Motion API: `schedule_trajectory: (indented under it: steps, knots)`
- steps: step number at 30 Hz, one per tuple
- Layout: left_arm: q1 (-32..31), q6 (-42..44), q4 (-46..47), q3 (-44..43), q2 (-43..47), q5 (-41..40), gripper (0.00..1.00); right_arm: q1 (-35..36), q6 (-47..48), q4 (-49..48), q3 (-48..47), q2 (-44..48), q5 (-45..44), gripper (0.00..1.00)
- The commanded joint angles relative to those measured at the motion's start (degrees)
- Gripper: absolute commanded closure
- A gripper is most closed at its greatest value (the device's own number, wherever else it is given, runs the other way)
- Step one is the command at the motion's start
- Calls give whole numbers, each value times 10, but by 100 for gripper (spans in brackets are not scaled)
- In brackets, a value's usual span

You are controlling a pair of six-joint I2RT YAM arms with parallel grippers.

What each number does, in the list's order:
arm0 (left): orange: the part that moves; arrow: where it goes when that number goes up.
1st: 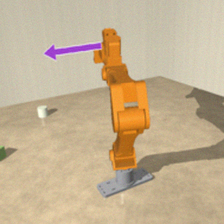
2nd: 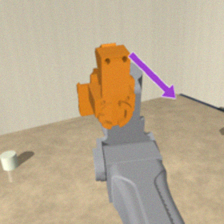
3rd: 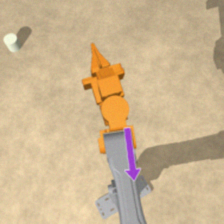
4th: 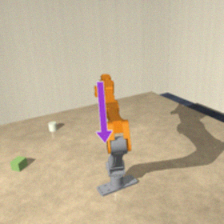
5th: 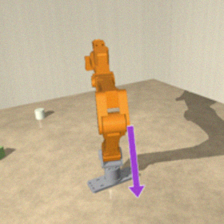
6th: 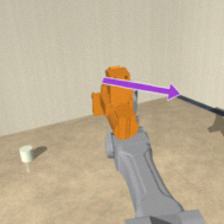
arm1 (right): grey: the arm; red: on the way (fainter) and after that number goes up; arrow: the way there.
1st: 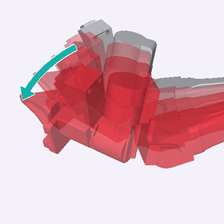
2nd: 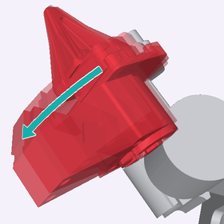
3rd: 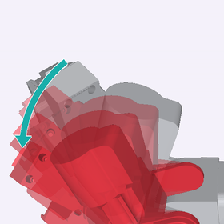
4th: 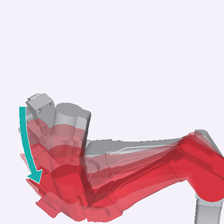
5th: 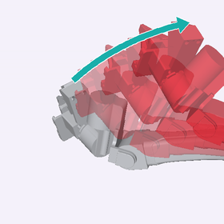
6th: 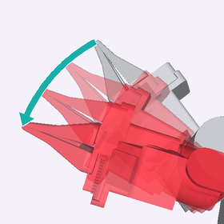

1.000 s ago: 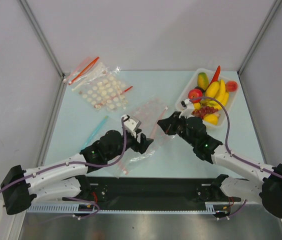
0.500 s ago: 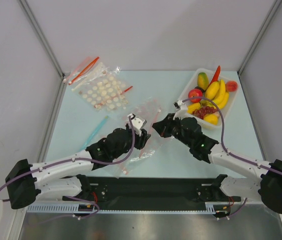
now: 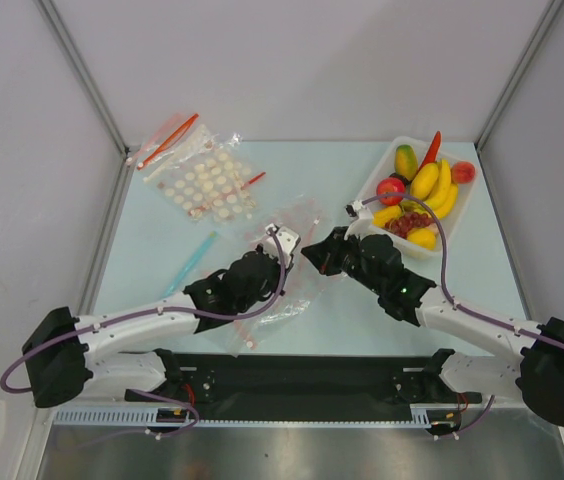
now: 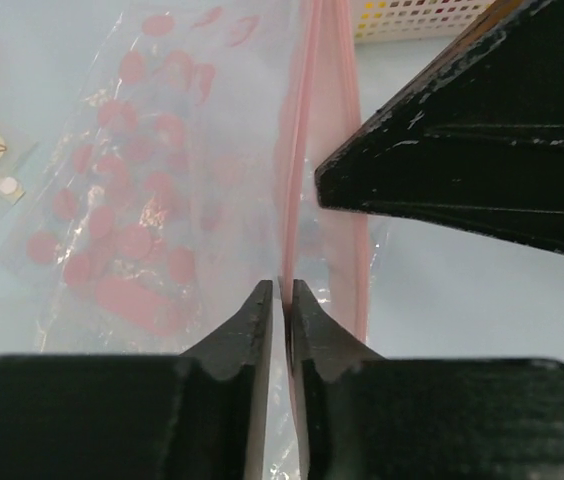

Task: Place the food in the zip-top bag and seal the zipper
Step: Open the zipper of the food storage bag at the center of the board.

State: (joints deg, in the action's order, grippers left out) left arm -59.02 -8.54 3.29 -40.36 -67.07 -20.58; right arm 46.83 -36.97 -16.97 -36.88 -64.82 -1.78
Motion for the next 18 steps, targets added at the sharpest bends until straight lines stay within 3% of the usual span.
schedule_trajectory:
  steps: [1, 3, 16, 18]
  knots:
    - [-2, 1, -14, -23, 23, -35, 86, 5, 17, -5, -24, 8, -16, 100]
    - [-2, 3, -28, -32, 31, -54, 100, 5, 26, -3, -24, 8, -25, 100]
    - [-115, 5, -245, -138, 66, -384, 100, 5, 63, -32, -34, -55, 3, 100]
    - [-117, 2, -260, -138, 67, -401, 100, 4, 66, -31, -39, -63, 5, 100]
